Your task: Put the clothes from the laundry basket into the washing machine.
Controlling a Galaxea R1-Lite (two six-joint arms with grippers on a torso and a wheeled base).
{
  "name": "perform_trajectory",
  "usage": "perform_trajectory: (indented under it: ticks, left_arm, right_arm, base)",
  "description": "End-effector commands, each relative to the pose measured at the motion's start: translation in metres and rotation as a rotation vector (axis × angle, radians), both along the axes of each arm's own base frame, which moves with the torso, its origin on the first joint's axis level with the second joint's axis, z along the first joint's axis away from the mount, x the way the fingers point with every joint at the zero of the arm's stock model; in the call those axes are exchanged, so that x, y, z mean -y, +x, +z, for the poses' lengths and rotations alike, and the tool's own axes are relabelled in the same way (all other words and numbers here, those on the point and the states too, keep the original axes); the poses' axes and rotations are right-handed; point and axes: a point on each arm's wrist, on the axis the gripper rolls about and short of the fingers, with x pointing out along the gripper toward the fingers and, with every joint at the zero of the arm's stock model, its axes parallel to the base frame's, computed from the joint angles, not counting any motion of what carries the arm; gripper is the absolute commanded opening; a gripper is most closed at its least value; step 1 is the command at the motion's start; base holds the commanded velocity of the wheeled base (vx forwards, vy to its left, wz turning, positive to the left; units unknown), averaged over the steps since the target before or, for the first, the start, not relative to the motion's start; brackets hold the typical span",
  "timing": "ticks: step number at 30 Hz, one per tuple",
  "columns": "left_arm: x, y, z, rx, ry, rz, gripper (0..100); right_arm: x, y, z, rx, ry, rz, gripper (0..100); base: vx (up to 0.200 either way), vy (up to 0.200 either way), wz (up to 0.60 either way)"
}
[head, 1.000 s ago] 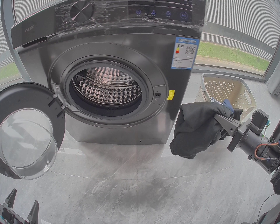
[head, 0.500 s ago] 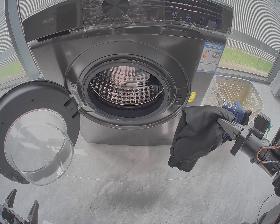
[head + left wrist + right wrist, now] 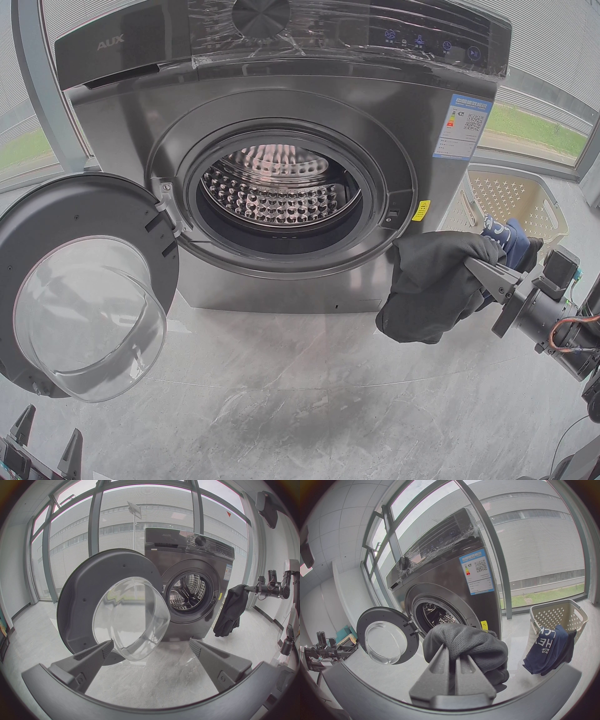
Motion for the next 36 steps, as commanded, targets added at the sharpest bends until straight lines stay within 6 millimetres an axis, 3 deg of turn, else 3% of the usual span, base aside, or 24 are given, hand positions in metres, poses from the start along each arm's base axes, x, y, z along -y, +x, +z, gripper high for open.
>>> perform_trajectory:
  ticks: [1,11,19,27,36]
  left_arm:
    - [0.0,0.0,-0.003,-0.003,-0.003,0.0,100]
    - [0.0,0.0,-0.004,0.0,0.009,0.003,100]
    - [0.0,0.0,-0.004,0.002,0.04,0.011,100]
    - [0.0,0.0,-0.004,0.003,0.028,0.011,100]
    - [0.0,0.0,-0.004,0.005,0.032,0.011,100]
  right_arm:
    - [-0.002,0.004,0.0,-0.002,-0.002,0.003,0]
    - [-0.005,0.004,-0.001,-0.008,-0.009,0.023,0]
    - [-0.024,0.012,-0.018,-0.098,-0.006,0.039,0]
    - [-0.05,0.008,0.007,-0.028,0.146,0.083,0]
    - [-0.068,0.024,-0.009,-0.078,0.117,0.095,0]
  base:
    - [0.0,0.0,0.0]
    - [0.0,0.0,0.0]
    - [0.0,0.0,0.0]
    - [0.0,0.0,0.0]
    - [0.0,0.0,0.0]
